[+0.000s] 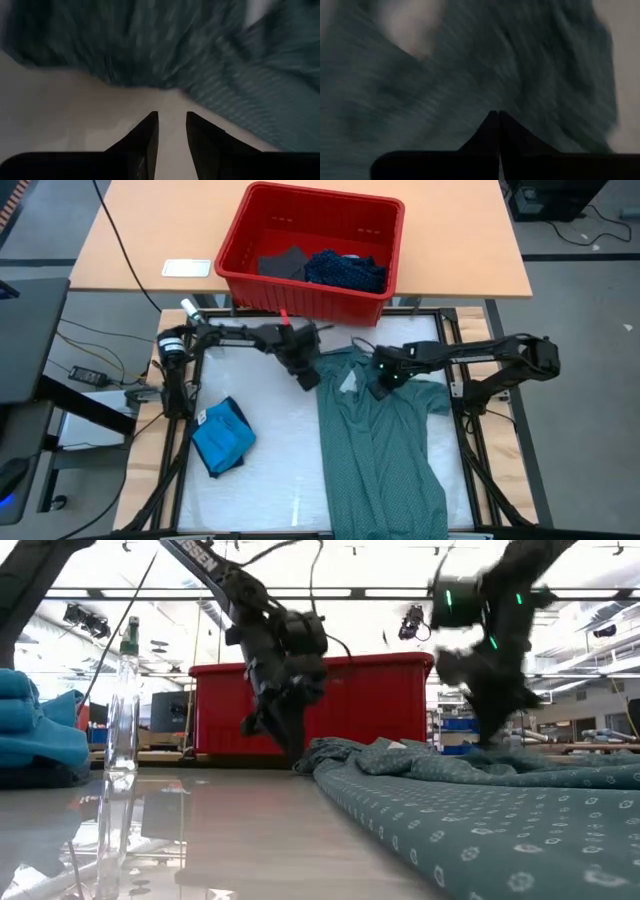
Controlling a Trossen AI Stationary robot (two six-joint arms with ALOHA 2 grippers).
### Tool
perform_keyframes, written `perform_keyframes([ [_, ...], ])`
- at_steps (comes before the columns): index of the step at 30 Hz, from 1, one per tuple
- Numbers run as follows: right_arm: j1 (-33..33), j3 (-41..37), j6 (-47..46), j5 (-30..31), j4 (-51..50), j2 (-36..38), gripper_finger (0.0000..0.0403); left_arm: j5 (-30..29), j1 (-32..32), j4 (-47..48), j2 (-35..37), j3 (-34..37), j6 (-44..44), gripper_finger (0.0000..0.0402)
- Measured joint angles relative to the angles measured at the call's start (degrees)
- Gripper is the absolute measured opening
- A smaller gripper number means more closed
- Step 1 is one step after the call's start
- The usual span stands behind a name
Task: Fold laundry
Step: Fold the green polo shirt
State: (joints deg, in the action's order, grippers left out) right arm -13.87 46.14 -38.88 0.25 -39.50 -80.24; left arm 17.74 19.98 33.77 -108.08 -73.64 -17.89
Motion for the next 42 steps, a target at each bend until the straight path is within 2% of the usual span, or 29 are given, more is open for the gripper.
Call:
perform_keyframes([
  [7, 0.8, 4.3, -0.3, -5.2, 11.3, 2.4, 0.0020, 0.1, 2.0, -5.5, 7.8, -0.1, 10.4, 0.0105],
  [10, 1.3, 4.2, -3.2, -6.2, 11.4, 1.6, 0.0056, 0.1, 2.4, -12.1, 8.4, -0.2, 11.2, 0.0105],
  [13, 4.5, 4.2, -5.2, -7.0, 12.0, 1.1, 0.0103, 0.3, 2.5, -18.4, 6.5, -0.2, 13.3, 0.0109],
  [15, 8.3, 4.2, -6.7, -3.2, 12.3, 0.6, 0.0129, 0.5, 2.5, -21.9, 4.6, -0.2, 16.4, 0.0119],
  [18, 14.5, 4.2, -8.5, 6.0, 12.9, 0.7, 0.0151, 1.6, 2.3, -26.0, 2.7, -0.1, 18.5, 0.0142],
  [21, 20.2, 4.2, -11.1, 16.4, 12.0, 0.6, 0.0154, 4.7, 2.6, -28.3, 2.3, -0.1, 15.7, 0.0163],
  [23, 22.9, 4.2, -13.4, 21.2, 12.3, 0.6, 0.0153, 5.3, 3.2, -28.5, 2.3, -0.1, 12.2, 0.0168],
  [25, 24.1, 4.2, -14.0, 22.3, 13.9, -0.1, 0.0153, 5.6, 3.7, -28.4, 2.3, -0.1, 11.4, 0.0168],
  [28, 24.4, 4.2, -14.0, 20.1, 17.3, -1.9, 0.0152, 5.6, 4.0, -28.5, 2.3, -0.1, 11.4, 0.0163],
  [34, 27.1, 4.2, -16.0, 22.1, 26.8, -11.0, 0.0146, 5.7, 4.4, -26.9, 2.5, -0.1, 10.0, 0.0161],
  [38, 29.6, 4.2, -21.4, 28.6, 27.2, -15.4, 0.0139, 5.7, 5.8, -25.4, 2.8, -0.1, 9.7, 0.0160],
  [42, 31.5, 4.2, -31.0, 36.1, 24.9, -15.0, 0.0127, 5.7, 7.4, -24.0, 2.8, -0.1, 11.6, 0.0160],
])
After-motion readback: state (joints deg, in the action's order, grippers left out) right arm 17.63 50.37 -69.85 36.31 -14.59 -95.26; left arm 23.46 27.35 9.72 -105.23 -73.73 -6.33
